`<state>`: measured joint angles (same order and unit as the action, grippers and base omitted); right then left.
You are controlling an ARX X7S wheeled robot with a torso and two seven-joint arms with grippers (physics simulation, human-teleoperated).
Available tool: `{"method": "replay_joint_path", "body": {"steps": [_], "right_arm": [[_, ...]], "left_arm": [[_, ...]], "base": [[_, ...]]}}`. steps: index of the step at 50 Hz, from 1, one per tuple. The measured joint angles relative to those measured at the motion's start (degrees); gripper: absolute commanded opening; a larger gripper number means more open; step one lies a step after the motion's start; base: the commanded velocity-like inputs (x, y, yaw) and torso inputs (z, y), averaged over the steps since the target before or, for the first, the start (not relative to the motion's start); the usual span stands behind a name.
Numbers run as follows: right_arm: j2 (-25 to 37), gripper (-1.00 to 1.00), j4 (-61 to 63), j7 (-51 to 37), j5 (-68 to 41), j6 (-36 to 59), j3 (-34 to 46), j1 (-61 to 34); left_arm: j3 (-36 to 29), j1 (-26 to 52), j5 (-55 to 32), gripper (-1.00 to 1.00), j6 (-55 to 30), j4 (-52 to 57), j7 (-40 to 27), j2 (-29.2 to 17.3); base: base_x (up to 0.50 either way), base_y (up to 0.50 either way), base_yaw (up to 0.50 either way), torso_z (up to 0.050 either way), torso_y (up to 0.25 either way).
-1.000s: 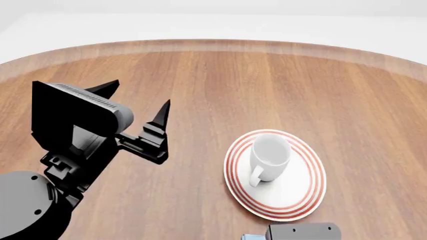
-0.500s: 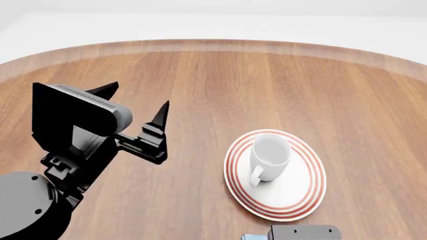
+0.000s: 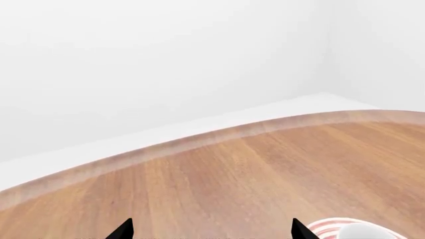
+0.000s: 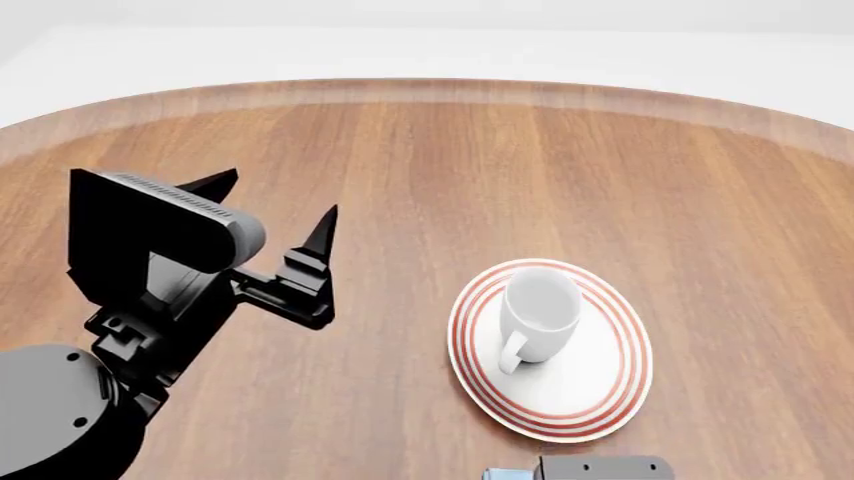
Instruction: Pick up the white mug and put it on the plate, and put the chocolate pudding to the right of the plate.
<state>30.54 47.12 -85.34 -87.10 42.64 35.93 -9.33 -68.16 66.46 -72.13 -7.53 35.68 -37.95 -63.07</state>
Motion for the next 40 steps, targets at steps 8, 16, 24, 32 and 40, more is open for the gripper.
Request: {"method": "replay_joint_path", "body": {"steps": [8,16,24,32,40], "right_arm": [[0.05,1.00,-0.75,0.95,0.64,-0.25,0.10,0.50],[0.13,1.00,-1.57,1.90,1.23,-0.53,0.14,0.89],[0.12,1.00,-2.67,3.06,2.00,-0.79,0.30,1.32],[0.06,1.00,-3.63,4.10,2.83,-0.94,0.60,1.69],[-0.04,1.00,-4.88,5.31,3.70,-1.09,0.92,1.99]], "left_arm": [[0.06,-0.11,-0.06,1.00,0.00,-0.10,-0.01,0.00],[0.10,-0.29,-0.02,1.00,0.05,-0.27,0.04,0.05],[0.15,-0.45,0.06,1.00,0.10,-0.43,0.07,0.12],[0.21,-0.60,0.12,1.00,0.16,-0.51,0.07,0.15],[0.27,-0.71,0.15,1.00,0.18,-0.51,0.04,0.15]], "base": [[0.00,0.00,0.00,0.000,0.000],[0.00,0.00,0.00,0.000,0.000],[0.00,0.00,0.00,0.000,0.000],[0.00,0.00,0.00,0.000,0.000],[0.00,0.00,0.00,0.000,0.000]]}}
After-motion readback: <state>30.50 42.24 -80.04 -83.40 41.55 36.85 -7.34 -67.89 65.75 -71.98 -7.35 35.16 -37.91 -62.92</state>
